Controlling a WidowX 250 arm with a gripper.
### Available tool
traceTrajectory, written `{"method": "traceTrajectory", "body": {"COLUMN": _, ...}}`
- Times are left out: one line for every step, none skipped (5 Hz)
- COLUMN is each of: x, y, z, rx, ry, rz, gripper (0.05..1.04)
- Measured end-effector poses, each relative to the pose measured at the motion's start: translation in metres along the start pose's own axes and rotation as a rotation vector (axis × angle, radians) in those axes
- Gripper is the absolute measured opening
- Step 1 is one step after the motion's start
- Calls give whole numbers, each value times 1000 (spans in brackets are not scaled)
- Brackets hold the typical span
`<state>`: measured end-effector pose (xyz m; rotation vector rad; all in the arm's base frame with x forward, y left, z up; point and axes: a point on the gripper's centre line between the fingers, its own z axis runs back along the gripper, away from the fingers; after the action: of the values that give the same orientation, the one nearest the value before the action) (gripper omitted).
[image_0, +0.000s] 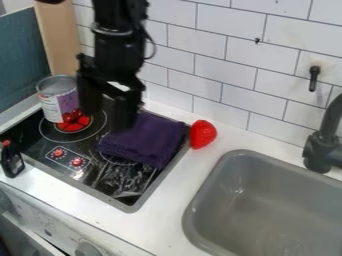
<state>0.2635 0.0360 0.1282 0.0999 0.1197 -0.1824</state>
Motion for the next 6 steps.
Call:
{"method": "traceTrajectory", "body": {"x": -10, "y": 24, "z": -3, "rx": 29, "ry": 21, "rz": 74, "gripper": 1003}}
{"method": "traceTrajectory", "body": {"x": -23, "y": 45, "z": -11, "rx": 46, "ry": 51, "rz": 145, "gripper": 1003}}
{"method": "traceTrajectory", "body": {"x": -30, "y": 59, "z": -16, "rx": 49, "ry": 51, "rz": 143, "gripper": 1003}}
{"method": "traceTrajectory", "body": {"x": -41, "y": 73, "z": -23, "rx": 81, "ry": 75, "rz": 175, "gripper": 1003}}
{"method": "traceTrajectory", "body": {"x": -54, "y": 90, "z": -30, "rx": 80, "ry": 85, "rz": 236, "gripper": 1003}}
{"method": "traceTrajectory", "body": {"x": -62, "y": 96, "z": -48, "rx": 58, "ry": 173, "rz": 229, "gripper": 1003}}
